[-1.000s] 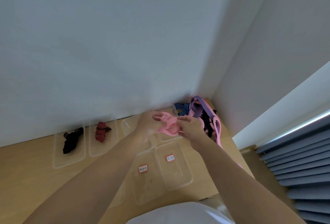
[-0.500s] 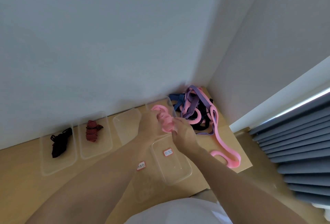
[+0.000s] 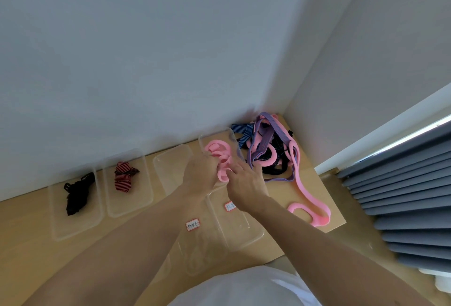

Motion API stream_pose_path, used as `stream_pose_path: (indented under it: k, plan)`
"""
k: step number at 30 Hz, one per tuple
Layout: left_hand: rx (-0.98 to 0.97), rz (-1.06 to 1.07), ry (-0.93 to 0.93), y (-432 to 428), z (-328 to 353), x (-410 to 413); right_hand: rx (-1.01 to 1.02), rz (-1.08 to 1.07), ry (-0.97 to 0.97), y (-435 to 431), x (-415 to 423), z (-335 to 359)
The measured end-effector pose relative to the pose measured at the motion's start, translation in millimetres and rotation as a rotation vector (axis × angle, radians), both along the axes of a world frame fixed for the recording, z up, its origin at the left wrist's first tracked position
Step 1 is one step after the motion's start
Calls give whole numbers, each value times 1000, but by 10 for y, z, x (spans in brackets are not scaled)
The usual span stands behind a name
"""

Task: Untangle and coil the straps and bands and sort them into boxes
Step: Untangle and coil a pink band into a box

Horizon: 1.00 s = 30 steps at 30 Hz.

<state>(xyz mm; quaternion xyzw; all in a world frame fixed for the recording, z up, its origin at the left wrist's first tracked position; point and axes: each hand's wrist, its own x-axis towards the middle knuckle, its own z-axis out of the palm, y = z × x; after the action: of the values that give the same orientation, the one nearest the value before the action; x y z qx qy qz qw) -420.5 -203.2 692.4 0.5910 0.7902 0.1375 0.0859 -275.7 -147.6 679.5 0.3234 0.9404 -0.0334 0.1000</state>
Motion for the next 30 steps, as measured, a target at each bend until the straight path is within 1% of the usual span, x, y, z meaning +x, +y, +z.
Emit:
stream_pose_path:
  k: [2, 3, 6, 8, 10, 12, 14, 16, 18, 20, 21, 22, 25, 26, 28, 30]
  plan:
    - [-117, 18, 134, 64, 0, 22, -30, 17, -82, -3, -54, 69]
    - [-180, 43, 171, 100, -16, 33, -37, 25, -104, -5, -78, 103]
    - [-304, 87, 205, 194, -63, 58, -72, 57, -216, -15, -195, 177]
    - [-295, 97, 197, 225, -69, 63, -105, 37, -263, -28, -273, 195]
    - [-262, 91, 156, 221, -63, 28, -96, 9, -182, -2, -285, 203]
    - [-244, 76, 154, 193, 25, 4, -79, -23, -15, 60, -212, 206]
    - [-179, 63, 143, 139, 140, 23, -80, -51, 111, 127, -108, 200]
    - [-113, 96, 108, 95, 216, 56, -81, -44, 231, 190, -28, 157]
    - [-136, 133, 152, 102, 220, 74, -62, -53, 372, 252, 31, 140]
    - [-125, 200, 133, 132, 215, 99, 12, -80, 441, 324, 87, 182]
    - [-109, 223, 108, 149, 213, 113, 56, -89, 434, 370, 126, 222]
    - [-107, 227, 90, 165, 214, 137, 88, -102, 383, 424, 172, 259]
    - [-175, 192, 86, 208, 276, 236, 115, -127, 108, 635, 343, 385]
    - [-192, 179, 85, 222, 313, 278, 124, -116, 59, 705, 414, 419]
    - [-200, 167, 51, 264, 356, 378, 106, -98, 22, 820, 562, 469]
    - [-173, 168, 24, 322, 340, 482, 63, -164, 104, 931, 697, 482]
